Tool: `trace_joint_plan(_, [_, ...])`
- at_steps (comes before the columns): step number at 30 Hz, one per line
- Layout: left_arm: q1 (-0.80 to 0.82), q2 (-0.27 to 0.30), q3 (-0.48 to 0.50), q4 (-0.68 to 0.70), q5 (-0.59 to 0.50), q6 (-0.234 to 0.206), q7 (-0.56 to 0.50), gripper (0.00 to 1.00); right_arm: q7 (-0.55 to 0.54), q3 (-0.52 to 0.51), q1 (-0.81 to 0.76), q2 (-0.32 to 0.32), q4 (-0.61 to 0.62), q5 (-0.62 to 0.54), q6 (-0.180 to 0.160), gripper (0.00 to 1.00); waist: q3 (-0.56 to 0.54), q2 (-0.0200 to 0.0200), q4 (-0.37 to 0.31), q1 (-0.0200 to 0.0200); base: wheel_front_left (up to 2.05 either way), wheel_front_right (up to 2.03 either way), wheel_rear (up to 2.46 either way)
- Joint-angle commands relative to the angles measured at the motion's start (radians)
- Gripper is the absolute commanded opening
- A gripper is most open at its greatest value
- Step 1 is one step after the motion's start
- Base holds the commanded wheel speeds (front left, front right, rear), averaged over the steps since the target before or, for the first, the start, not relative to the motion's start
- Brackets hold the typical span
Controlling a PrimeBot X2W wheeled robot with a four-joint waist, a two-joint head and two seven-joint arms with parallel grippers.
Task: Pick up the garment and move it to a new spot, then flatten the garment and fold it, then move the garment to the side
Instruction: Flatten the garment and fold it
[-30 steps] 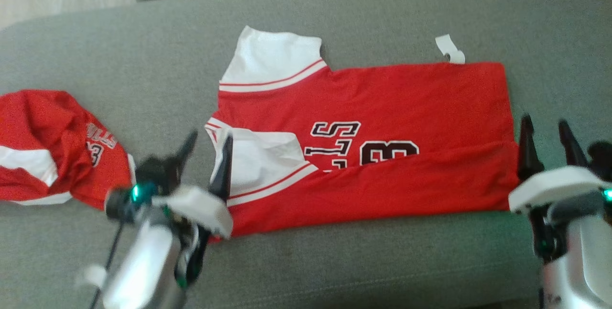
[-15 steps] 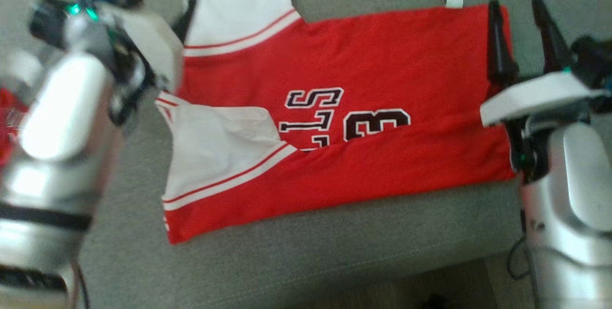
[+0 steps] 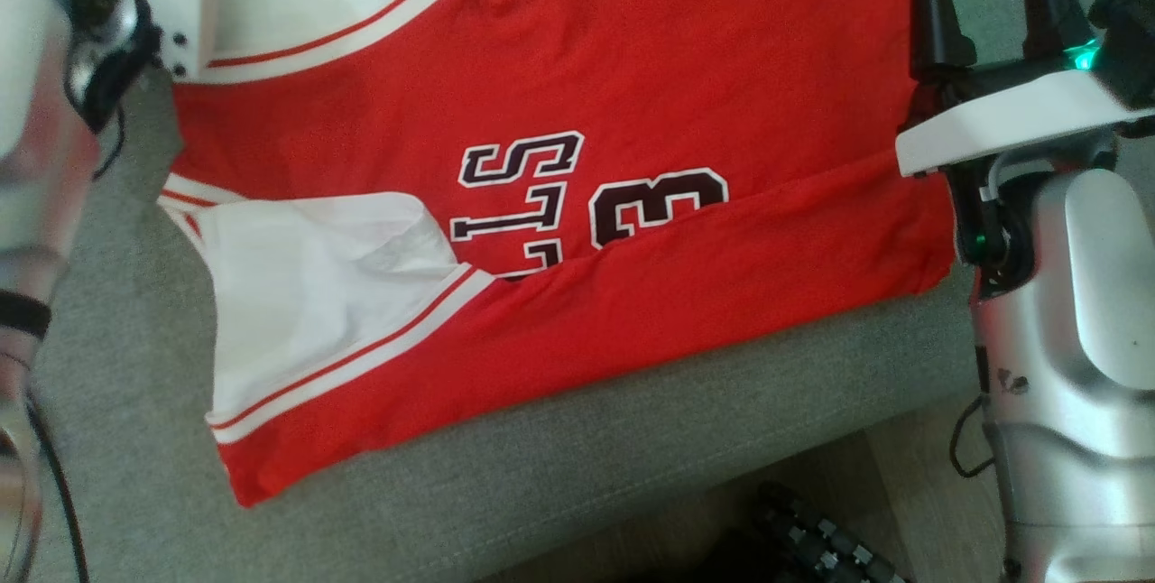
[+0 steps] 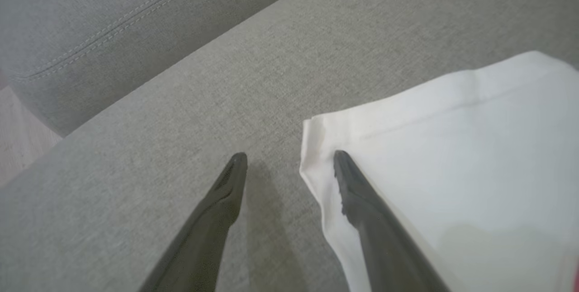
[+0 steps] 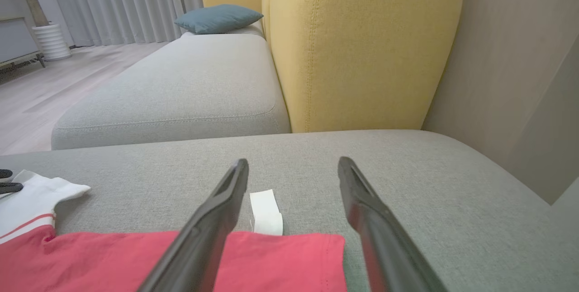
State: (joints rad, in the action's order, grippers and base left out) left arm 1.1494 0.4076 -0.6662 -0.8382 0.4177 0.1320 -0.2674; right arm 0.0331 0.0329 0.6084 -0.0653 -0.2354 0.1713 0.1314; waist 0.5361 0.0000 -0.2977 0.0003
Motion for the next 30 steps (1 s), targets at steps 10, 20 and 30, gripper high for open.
trace_joint_plan(10, [0.107, 0.039, -0.091, -0.050, 0.076, -0.001, 0.020, 1.00, 0.018, 0.014, -0.004, 0.014, 0.015, 0.008, -0.001, 1.00, 0.016, 0.0000, -0.018, -0.0003, 0.00, 0.00, 0.00])
trace_joint_plan(20, [0.105, 0.051, -0.211, 0.001, 0.241, -0.001, 0.011, 0.00, 0.016, -0.008, 0.018, 0.013, -0.011, -0.017, -0.001, 1.00, -0.001, 0.0000, 0.006, -0.0003, 0.00, 0.00, 0.00])
trace_joint_plan(30, [0.118, 0.012, -0.235, 0.052, 0.284, -0.001, 0.175, 0.00, -0.043, -0.042, 0.048, -0.037, -0.080, 0.014, -0.001, 1.00, -0.067, 0.0000, 0.114, -0.0003, 0.00, 0.00, 0.00])
